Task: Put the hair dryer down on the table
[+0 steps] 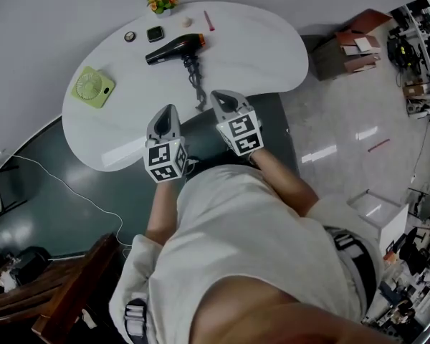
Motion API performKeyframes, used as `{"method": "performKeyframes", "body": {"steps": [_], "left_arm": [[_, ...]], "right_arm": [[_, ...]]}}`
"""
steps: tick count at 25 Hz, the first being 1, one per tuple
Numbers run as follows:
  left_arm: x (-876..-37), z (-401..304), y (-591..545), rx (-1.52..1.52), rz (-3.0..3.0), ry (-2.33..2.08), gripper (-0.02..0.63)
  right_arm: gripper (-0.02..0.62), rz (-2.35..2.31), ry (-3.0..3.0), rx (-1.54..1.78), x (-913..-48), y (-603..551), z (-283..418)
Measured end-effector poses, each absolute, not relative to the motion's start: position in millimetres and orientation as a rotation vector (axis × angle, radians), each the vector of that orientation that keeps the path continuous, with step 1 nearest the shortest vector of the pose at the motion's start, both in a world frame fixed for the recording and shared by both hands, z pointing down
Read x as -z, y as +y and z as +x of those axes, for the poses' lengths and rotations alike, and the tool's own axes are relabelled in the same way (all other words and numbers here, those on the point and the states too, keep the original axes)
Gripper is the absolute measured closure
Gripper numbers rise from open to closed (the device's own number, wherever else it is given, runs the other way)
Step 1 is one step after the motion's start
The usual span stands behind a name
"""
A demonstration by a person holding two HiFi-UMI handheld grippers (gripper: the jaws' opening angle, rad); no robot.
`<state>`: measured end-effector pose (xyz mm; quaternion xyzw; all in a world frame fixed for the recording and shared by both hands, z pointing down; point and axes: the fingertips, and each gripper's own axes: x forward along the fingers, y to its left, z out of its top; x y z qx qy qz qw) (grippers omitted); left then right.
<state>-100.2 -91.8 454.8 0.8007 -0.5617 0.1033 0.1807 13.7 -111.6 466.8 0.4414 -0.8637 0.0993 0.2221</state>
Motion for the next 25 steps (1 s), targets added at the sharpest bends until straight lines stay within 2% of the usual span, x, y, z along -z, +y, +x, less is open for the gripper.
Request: {"method": "performKeyframes", "body": {"steps": [14, 25], "left_arm": [[-354, -61, -112, -0.152, 2.426, -1.754, 0.588], [-300, -62, -112, -0.076, 2.451, -1.878, 0.588]], "right_arm": [[0.597, 1.304, -2.564, -0.135, -375, -130, 44], [0.597, 1.357, -2.65, -0.011, -310, -139, 60]]}}
